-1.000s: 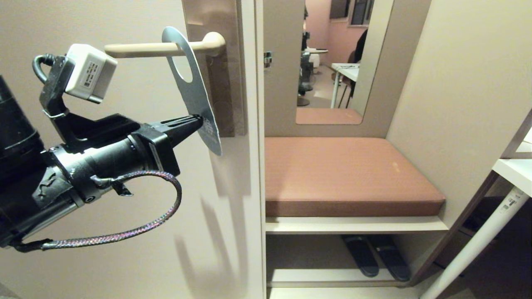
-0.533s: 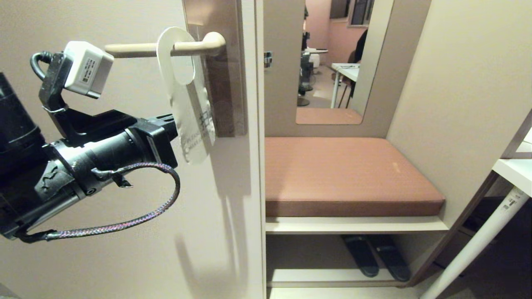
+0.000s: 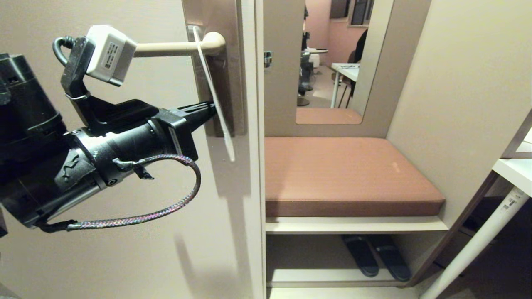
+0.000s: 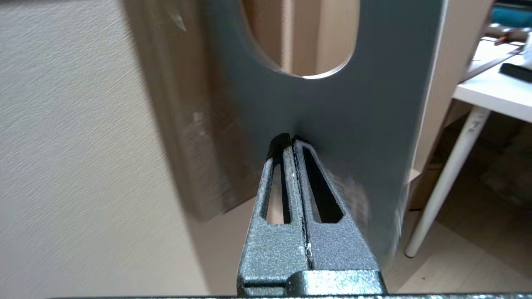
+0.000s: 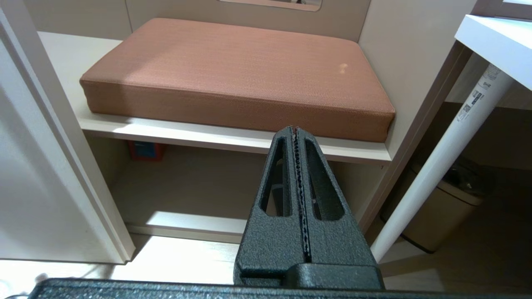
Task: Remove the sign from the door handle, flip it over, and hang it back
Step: Hang the sign back with the other side facing out
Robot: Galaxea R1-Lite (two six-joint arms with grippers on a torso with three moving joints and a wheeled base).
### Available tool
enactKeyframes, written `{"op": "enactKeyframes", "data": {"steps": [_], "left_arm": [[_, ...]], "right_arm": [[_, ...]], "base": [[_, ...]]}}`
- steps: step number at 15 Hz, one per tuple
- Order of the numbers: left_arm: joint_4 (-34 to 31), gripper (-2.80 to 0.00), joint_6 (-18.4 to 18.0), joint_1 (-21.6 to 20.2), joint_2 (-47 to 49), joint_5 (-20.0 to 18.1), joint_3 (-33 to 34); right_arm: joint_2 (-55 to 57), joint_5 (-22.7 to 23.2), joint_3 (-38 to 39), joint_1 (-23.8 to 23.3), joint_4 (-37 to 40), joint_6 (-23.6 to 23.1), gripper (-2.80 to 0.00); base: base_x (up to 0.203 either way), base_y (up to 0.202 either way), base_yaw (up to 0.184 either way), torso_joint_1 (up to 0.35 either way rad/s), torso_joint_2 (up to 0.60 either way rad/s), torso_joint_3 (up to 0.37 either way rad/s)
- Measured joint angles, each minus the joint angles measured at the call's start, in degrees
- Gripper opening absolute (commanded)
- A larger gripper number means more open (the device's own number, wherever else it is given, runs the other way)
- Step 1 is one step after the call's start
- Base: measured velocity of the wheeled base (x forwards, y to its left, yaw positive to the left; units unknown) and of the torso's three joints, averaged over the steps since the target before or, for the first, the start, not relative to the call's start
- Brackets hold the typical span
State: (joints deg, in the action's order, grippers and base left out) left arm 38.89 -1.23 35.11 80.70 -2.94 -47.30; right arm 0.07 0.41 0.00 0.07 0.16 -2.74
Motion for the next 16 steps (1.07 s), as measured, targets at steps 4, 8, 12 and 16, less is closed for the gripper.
{"op": "enactKeyframes", "data": {"steps": [4,8,12,16], "left_arm": [[-0.1,-2.80,-0.1,1.7,0.5,0.5,-0.5],[0.0,-2.80,-0.1,2.1,0.8,0.6,-0.7],[0.0,-2.80,-0.1,2.1,2.0,0.6,-2.2],[0.0,-2.80,0.0,2.1,3.1,0.6,-2.7]], "right_arm": [[0.0,0.0,0.0,0.0,0.0,0.0,-2.80],[0.0,0.0,0.0,0.0,0.0,0.0,-2.80],[0.0,0.0,0.0,0.0,0.0,0.0,-2.80],[0.0,0.0,0.0,0.0,0.0,0.0,-2.80]], "base": [[0.000,0.000,0.000,0.000,0.00,0.000],[0.000,0.000,0.000,0.000,0.00,0.000],[0.000,0.000,0.000,0.000,0.00,0.000],[0.000,0.000,0.000,0.000,0.00,0.000]]}}
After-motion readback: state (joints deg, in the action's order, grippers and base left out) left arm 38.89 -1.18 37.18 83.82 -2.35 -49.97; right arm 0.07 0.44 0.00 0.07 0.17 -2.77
